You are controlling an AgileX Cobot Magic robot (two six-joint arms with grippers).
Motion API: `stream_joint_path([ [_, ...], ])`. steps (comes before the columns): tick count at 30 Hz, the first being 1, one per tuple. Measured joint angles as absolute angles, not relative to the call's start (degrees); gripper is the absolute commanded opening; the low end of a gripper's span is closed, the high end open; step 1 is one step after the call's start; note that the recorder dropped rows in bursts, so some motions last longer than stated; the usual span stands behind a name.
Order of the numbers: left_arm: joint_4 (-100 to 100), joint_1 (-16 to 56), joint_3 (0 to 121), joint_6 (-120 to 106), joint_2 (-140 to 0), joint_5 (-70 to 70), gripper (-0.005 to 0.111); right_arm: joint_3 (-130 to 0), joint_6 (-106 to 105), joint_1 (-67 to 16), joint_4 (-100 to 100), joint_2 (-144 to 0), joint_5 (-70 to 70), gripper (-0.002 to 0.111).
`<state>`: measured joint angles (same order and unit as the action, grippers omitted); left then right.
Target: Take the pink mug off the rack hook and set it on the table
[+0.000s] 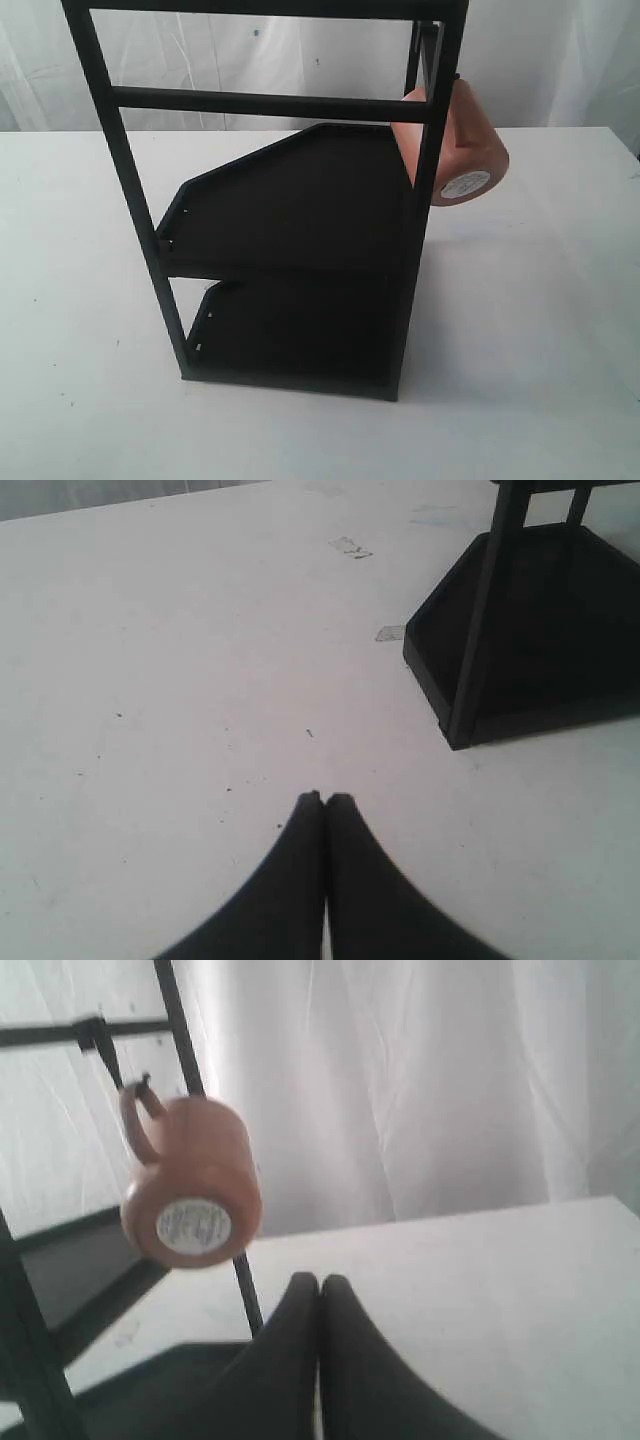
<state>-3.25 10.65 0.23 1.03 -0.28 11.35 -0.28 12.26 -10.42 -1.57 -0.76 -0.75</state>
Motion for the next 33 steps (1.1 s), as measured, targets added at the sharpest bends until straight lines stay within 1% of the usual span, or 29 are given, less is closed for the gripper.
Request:
stream_joint_path([
  [7, -3.25, 10.65, 0.23, 1.03, -0.28, 11.35, 0.000, -0.28, 17.57, -10.42, -2.73, -0.72, -17.84, 0.000],
  [9, -3.25, 10.65, 0.23, 1.03, -0.28, 11.35, 0.000, -2.16, 19.70, -10.42, -3.82, -0.62, -12.42, 0.000],
  [13, -3.25, 10.65, 0.23, 1.03, -0.28, 11.35, 0.000, -11.41, 20.72, -10.42, -4.27, -2.92, 5.92, 0.000],
  [18, -3.25, 10.65, 0.23, 1.03, -0.28, 11.35, 0.000, -25.05, 3.07, -10.42, -11.24, -11.23, 22.72, 0.000],
  [21, -3.25, 10.65, 0.23, 1.03, -0.28, 11.35, 0.000, -32.21, -9.73, -10.42, -19.41, -19.83, 31.16, 0.002],
  [24, -3.25, 10.65, 0.23, 1.03, -0.28, 11.35, 0.000, -36.86, -21.14, -10.42, -25.57, -30.29, 34.57, 0.013],
  [29, -3.25, 10.65, 0.23, 1.03, -0.28, 11.35, 0.000, -42.35, -38.70, -10.42, -35.94, -44.63, 32.14, 0.049],
  [31, -3.25, 10.65, 0.23, 1.03, -0.28, 11.35, 0.000, -43.99, -45.41, -10.42, -41.49, -49.09, 30.07, 0.053],
  [33, -3.25, 10.65, 0.23, 1.03, -0.28, 11.35, 0.000, -45.37, -53.25, -10.42, -47.84, -53.38, 28.72, 0.053],
])
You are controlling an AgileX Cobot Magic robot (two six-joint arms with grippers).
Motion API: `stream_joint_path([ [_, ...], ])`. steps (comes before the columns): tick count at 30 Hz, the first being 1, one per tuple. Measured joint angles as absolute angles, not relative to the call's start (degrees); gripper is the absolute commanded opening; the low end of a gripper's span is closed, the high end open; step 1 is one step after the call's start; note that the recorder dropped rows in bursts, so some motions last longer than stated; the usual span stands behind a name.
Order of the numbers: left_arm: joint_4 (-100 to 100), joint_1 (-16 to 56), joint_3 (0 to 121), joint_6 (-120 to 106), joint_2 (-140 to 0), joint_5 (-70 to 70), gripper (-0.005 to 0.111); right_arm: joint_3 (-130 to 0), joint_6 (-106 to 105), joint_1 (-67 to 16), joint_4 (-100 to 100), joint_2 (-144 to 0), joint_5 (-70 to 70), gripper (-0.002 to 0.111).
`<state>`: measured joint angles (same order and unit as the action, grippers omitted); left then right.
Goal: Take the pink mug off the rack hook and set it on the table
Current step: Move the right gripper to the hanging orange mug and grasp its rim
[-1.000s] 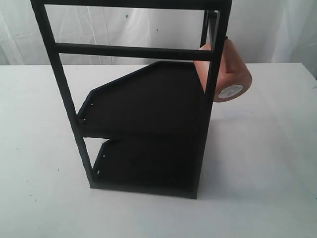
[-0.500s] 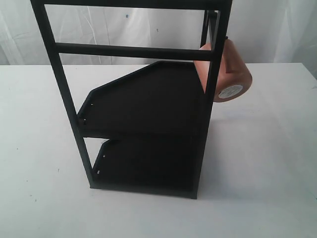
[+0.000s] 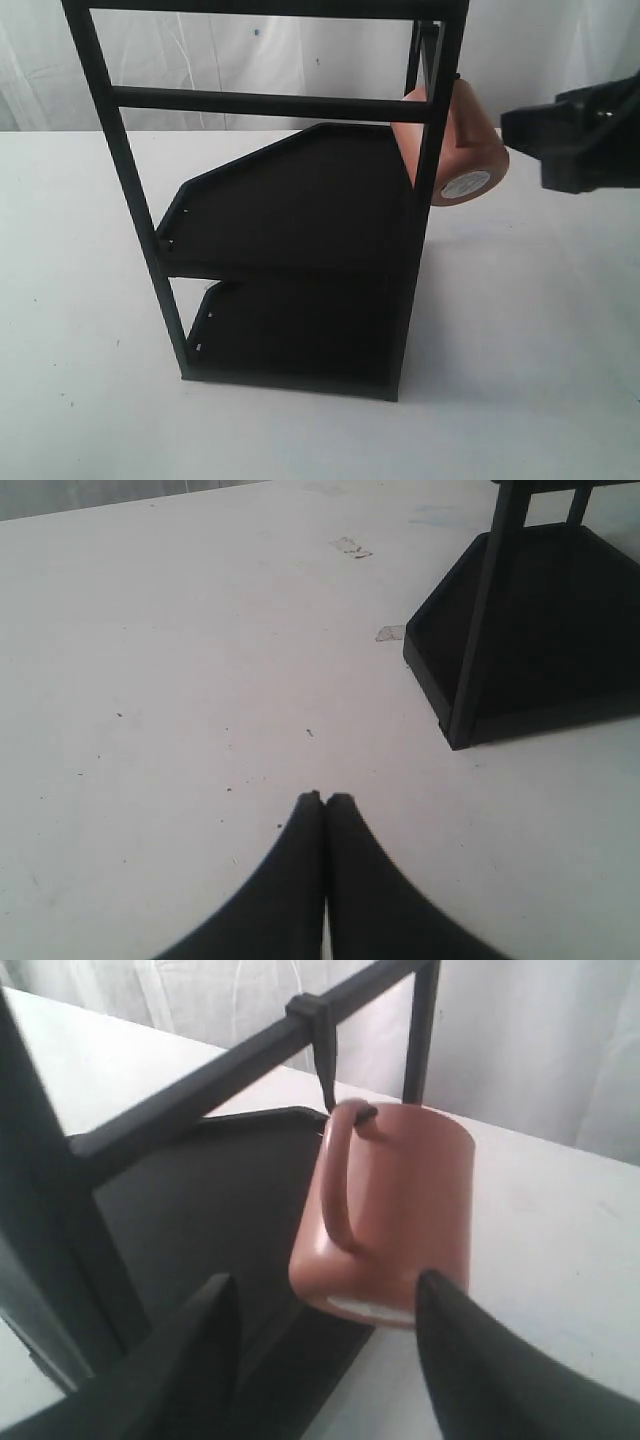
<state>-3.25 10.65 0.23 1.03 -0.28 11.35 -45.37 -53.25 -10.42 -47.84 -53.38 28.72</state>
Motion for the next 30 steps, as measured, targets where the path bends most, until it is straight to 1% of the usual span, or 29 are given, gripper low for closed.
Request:
stream_joint_path([
  [5, -3.25, 10.65, 0.23, 1.03, -0.28, 11.35, 0.000, -47.09, -73.26, -10.42, -61.13, -61.13, 29.50, 0.053],
  [13, -3.25, 10.65, 0.23, 1.03, -0.28, 11.35, 0.000, -47.21, -92.00, -10.42, -74.63, -66.29, 32.65, 0.053],
  [23, -3.25, 10.65, 0.23, 1.03, -0.28, 11.35, 0.000, -47.31, -98.43, -10.42, -79.86, -69.73, 32.30, 0.053],
  [30, -3.25, 10.65, 0.23, 1.03, -0.28, 11.35, 0.000, -47.31, -102.16, -10.42, -83.99, -71.64, 32.54, 0.045],
])
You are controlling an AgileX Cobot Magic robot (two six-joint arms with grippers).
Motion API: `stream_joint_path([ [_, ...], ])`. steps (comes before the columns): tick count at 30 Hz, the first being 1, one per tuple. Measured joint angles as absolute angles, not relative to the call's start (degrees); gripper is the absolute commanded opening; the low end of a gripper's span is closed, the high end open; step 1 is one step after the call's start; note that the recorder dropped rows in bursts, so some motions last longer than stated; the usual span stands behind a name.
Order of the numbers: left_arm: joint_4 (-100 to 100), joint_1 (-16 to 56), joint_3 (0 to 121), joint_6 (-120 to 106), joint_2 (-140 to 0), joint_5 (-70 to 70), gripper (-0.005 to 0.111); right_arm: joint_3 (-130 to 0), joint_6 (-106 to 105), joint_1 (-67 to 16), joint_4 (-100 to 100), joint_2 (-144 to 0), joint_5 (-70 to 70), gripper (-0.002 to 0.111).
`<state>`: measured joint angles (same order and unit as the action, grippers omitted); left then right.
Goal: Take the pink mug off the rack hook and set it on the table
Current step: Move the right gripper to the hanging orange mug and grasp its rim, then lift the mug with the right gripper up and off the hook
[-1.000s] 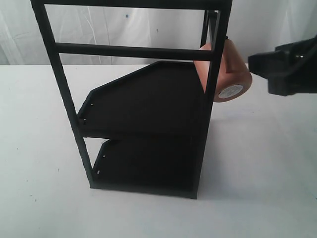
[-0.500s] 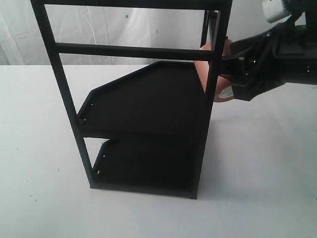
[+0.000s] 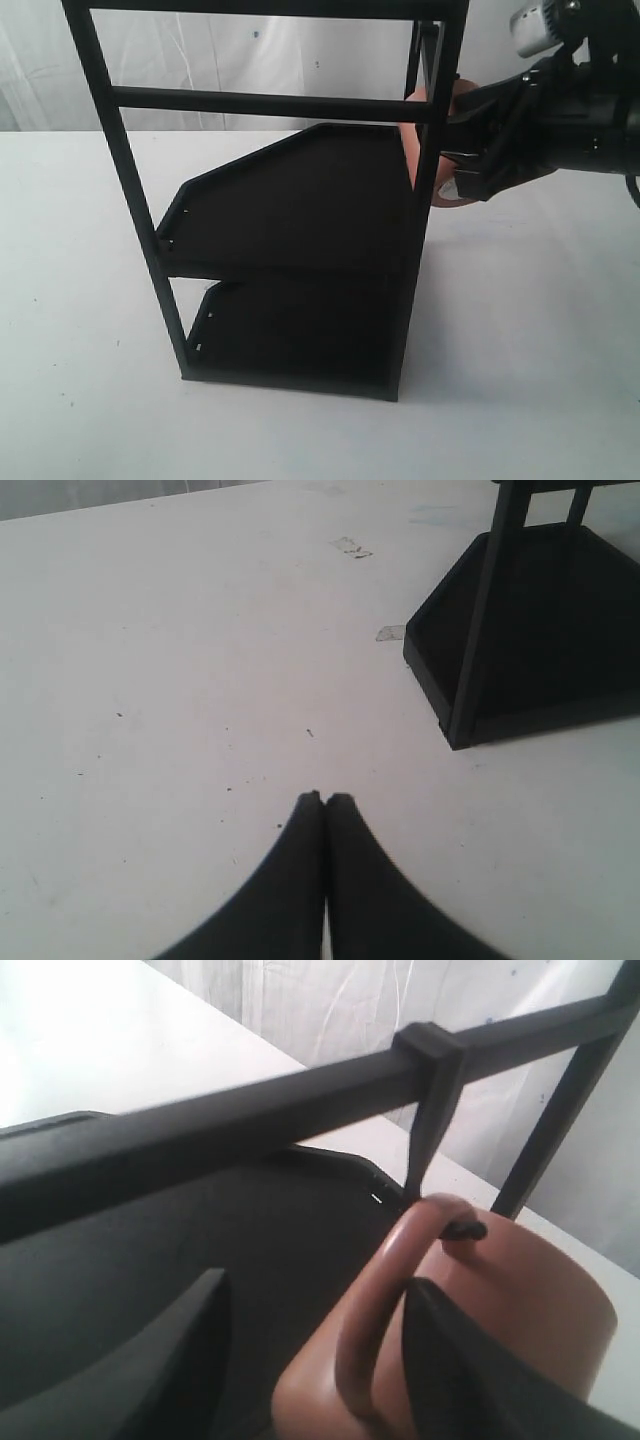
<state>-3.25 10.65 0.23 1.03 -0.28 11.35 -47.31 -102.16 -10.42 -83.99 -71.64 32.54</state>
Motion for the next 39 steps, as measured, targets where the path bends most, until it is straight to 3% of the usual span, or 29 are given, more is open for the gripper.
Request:
stream_joint_path([
  [12, -3.25, 10.65, 0.23, 1.03, -0.28, 11.35, 0.000, -48.63, -105.49, -10.42, -89.47, -75.28, 33.82, 0.041],
  [27, -3.25, 10.65, 0.23, 1.03, -0.28, 11.35, 0.000, -49.70, -105.63, -10.32, -90.00, -77.52, 31.98, 0.001],
  [39, -3.25, 10.65, 0.23, 1.03, -0.28, 11.35, 0.000, -49.70, -105.97, -10.32, -89.90, -77.32, 31.98, 0.000],
])
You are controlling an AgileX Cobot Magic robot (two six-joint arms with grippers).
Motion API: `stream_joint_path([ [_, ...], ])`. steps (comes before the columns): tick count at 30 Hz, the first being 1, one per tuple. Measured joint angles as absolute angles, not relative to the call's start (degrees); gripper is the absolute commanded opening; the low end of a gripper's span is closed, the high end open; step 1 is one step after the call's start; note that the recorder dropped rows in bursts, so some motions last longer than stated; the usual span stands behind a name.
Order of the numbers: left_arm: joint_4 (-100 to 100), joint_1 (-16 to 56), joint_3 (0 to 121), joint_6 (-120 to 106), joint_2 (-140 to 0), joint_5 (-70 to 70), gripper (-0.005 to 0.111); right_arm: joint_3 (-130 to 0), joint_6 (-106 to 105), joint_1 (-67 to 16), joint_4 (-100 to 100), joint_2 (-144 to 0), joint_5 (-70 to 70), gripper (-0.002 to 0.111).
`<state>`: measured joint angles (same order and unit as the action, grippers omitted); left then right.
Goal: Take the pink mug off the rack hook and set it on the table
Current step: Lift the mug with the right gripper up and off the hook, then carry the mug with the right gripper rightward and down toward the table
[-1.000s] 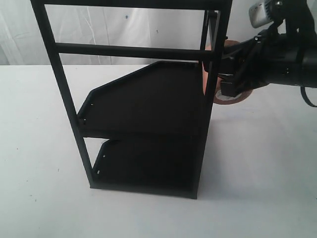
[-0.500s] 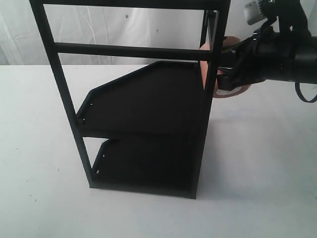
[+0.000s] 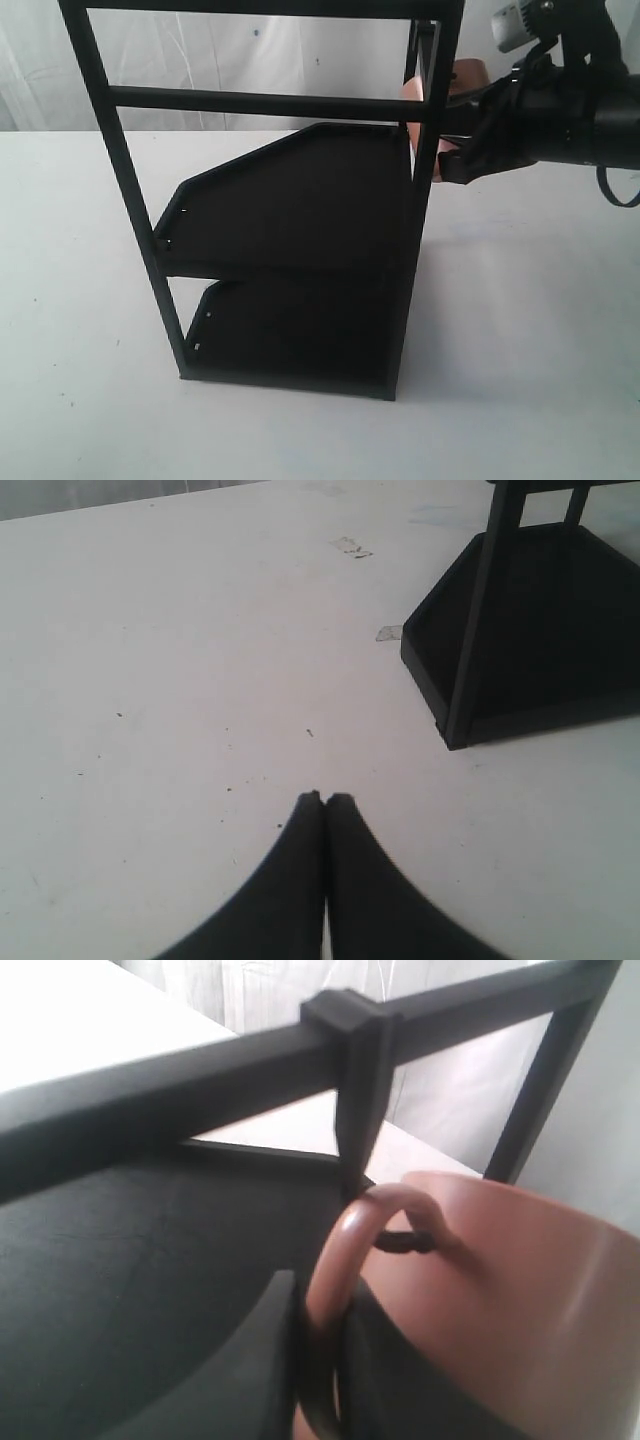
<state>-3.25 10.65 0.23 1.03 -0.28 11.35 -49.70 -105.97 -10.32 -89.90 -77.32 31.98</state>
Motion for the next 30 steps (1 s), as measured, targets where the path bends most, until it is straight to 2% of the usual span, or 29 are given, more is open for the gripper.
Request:
stream_joint_path([
  [15, -3.25, 10.65, 0.23, 1.03, -0.28, 11.35, 0.000, -49.05, -105.97, -10.32, -89.15, -74.22, 28.29, 0.000],
  [22, -3.25, 10.65, 0.23, 1.03, -0.28, 11.35, 0.000, -43.60, -110.25, -10.32, -88.98, -68.91, 24.39, 0.000],
  [30, -3.25, 10.65, 0.23, 1.03, -0.28, 11.35, 0.000, -33.00, -121.33, -10.32, -98.95, -63.95, 21.88, 0.000],
])
